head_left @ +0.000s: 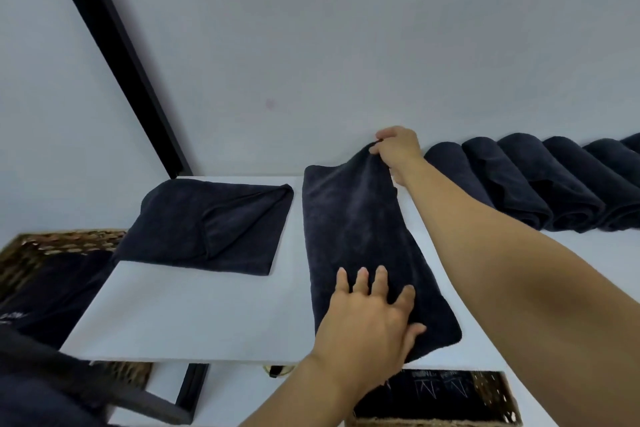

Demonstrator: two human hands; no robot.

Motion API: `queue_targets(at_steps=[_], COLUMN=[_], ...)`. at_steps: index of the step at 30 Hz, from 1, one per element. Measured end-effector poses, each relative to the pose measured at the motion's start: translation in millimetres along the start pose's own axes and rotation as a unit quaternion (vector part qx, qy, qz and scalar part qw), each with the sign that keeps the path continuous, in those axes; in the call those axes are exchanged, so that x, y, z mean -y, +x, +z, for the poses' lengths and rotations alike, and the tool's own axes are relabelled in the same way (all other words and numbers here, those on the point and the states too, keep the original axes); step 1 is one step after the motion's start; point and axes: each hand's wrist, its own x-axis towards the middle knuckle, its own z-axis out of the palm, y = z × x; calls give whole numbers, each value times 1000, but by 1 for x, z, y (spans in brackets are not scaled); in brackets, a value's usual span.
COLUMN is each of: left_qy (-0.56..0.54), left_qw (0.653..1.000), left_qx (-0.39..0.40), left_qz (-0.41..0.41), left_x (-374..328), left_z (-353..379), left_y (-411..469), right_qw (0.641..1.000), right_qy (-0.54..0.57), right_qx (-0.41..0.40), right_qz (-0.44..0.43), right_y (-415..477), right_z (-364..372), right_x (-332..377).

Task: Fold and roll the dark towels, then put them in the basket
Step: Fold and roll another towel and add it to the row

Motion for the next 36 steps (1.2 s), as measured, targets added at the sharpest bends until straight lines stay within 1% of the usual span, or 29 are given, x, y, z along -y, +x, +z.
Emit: queue_targets(at_steps=[1, 2, 4, 5, 6, 7, 8, 9, 10, 12, 13, 14, 16, 17, 18, 19, 20, 21, 22, 23, 24, 25, 26, 27, 29, 31, 32, 35, 36], left_qy=[10, 19, 20, 12, -3, -25, -44, -54, -49, -7, 14, 24, -3, -27, -47, -61, -73, -84, -91, -95, -96, -94, -92, -96, -152, -259, -314, -430, -461], left_qw=[1000, 1000, 999, 999, 998, 996, 994, 992, 992, 991, 989, 987, 984, 981, 976, 971, 967, 963, 960, 958, 958, 959, 961, 963, 966, 951, 936, 890, 874], left_qx=[-2, -9, -23, -35, -54, -78, -92, -96, -96, -86, -83, -90, -125, -152, -182, -204, -216, -223, -229, -235, -236, -232, -227, -219, -195, -170, -158, -123, -107], left_qz=[3, 7, 13, 20, 29, 38, 47, 56, 68, 105, 122, 134, 131, 121, 115, 113, 116, 123, 130, 133, 134, 135, 132, 123, 81, 19, -12, -86, -108], left_x=[0, -1, -2, 0, 2, 6, 11, 17, 23, 31, 34, 37, 47, 51, 55, 59, 62, 64, 66, 67, 68, 69, 69, 70, 69, 70, 72, 77, 78], left_z=[1, 3, 5, 4, 3, 2, 1, 1, 3, 11, 16, 20, 22, 21, 19, 19, 19, 21, 22, 21, 19, 16, 12, 9, -2, -12, -17, -29, -32], left_y=[0, 0, -5, -9, -14, -20, -27, -34, -41, -54, -59, -62, -67, -69, -72, -74, -77, -79, -80, -80, -79, -78, -77, -76, -73, -68, -64, -50, -46], right_qw=[998, 985, 931, 909, 897, 899, 902, 894, 875, 836, 821, 815, 809, 815, 831, 857, 876, 878, 862, 832, 793, 754, 733, 732, 748, 763, 780, 880, 904], right_qy=[-58, -153, -339, -387, -398, -376, -341, -326, -344, -417, -455, -475, -493, -470, -416, -340, -280, -252, -270, -328, -397, -454, -484, -484, -444, -418, -403, -279, -235], right_qx=[-13, -13, 10, 12, 2, -10, -4, 27, 77, 168, 176, 167, 142, 126, 113, 118, 153, 204, 257, 282, 276, 245, 221, 203, 185, 184, 184, 232, 241], right_qz=[-38, -74, -131, -156, -190, -227, -265, -305, -330, -314, -297, -285, -286, -315, -352, -368, -362, -351, -343, -347, -371, -406, -424, -435, -456, -457, -442, -306, -264], right_y=[2, 2, 0, -4, -11, -23, -36, -51, -67, -90, -91, -89, -92, -102, -118, -138, -164, -191, -215, -232, -243, -248, -249, -248, -244, -242, -240, -229, -223], right_z=[2, 4, 3, 2, 1, 1, 1, 2, 4, 2, -3, -10, -22, -29, -35, -43, -53, -64, -73, -80, -86, -88, -89, -89, -90, -90, -91, -94, -95], right_x=[-3, -8, -23, -27, -28, -26, -27, -30, -36, -57, -67, -70, -65, -60, -56, -55, -56, -61, -70, -82, -96, -112, -121, -124, -120, -108, -101, -82, -75])
